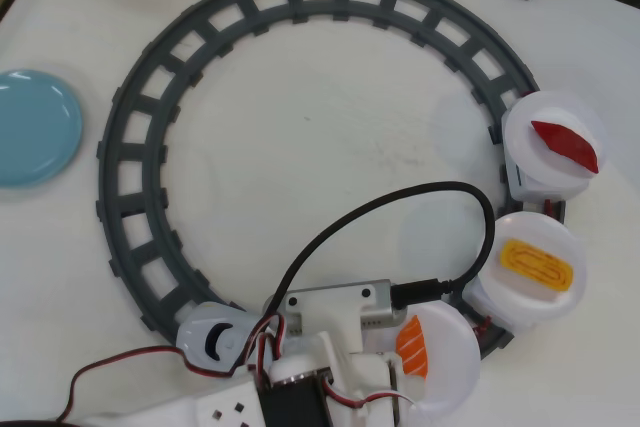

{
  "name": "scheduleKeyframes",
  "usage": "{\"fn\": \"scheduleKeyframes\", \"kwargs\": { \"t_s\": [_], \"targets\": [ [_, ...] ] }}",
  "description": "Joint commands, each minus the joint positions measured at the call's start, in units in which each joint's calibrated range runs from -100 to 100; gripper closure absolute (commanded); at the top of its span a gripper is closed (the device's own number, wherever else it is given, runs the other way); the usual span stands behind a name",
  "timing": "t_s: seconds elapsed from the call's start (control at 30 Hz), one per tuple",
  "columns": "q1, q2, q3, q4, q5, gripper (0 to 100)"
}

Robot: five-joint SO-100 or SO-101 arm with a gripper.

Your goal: Pick up the sushi from the Shinkansen and put it on the blue dish

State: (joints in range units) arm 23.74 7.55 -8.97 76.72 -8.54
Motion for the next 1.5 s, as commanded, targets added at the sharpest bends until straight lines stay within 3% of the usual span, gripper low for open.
{"fn": "scheduleKeyframes", "kwargs": {
  "t_s": [0.0, 1.1, 1.17, 1.23, 1.47],
  "targets": [
    [-0.2, -0.5, -3.3, -0.5, -0.8, 77],
    [-5.3, 4.7, 3.1, -1.6, -1.9, 78],
    [-5.3, 4.7, 3.9, -1.7, -1.9, 83],
    [-5.4, 4.1, 3.5, -1.7, -1.8, 97],
    [-6.1, 3.7, -8.4, 4.0, -0.9, 97]
  ]
}}
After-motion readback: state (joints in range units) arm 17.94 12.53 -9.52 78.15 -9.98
